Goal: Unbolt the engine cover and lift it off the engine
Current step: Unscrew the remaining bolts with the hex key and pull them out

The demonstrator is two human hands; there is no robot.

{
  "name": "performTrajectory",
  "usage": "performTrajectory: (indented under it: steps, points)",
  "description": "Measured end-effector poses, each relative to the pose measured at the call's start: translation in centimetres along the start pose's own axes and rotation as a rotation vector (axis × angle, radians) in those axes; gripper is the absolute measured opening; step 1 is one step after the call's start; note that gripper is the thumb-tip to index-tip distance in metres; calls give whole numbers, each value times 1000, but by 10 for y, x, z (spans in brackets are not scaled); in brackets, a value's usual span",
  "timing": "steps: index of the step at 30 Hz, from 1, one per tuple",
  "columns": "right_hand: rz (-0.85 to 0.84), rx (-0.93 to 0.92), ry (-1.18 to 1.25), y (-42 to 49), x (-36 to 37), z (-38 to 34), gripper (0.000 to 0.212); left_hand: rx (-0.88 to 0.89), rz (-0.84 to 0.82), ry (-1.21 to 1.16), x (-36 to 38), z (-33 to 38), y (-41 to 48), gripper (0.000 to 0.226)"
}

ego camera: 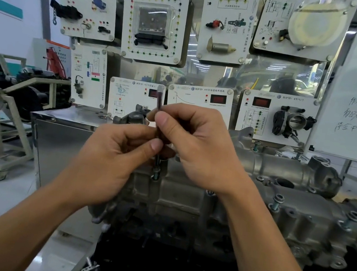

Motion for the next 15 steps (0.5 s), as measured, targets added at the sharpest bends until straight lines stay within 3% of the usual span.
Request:
performTrajectory:
  steps: [5,9,12,15]
  points:
    - [47,-48,58,0,-1,-5,6,42,141,104,-4,8,6,40]
    - [122,-47,26,0,-6,-2,3,24,180,122,-3,9,7,30]
    - [81,-50,29,2,-2,-3,10,14,94,60,1,4,8,40]
    - [39,-36,2,2,0,-1,15,7,-79,-18,10,2,6,29]
Point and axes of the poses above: each hand's wrist, its own y-axis towards the middle knuckle, its own x-axis out of the palm, z = x × y, the point moved 10 cm from there along y, towards the middle knuckle, and after that the axes turned 8 degrees about -z, right-handed, at the moved point
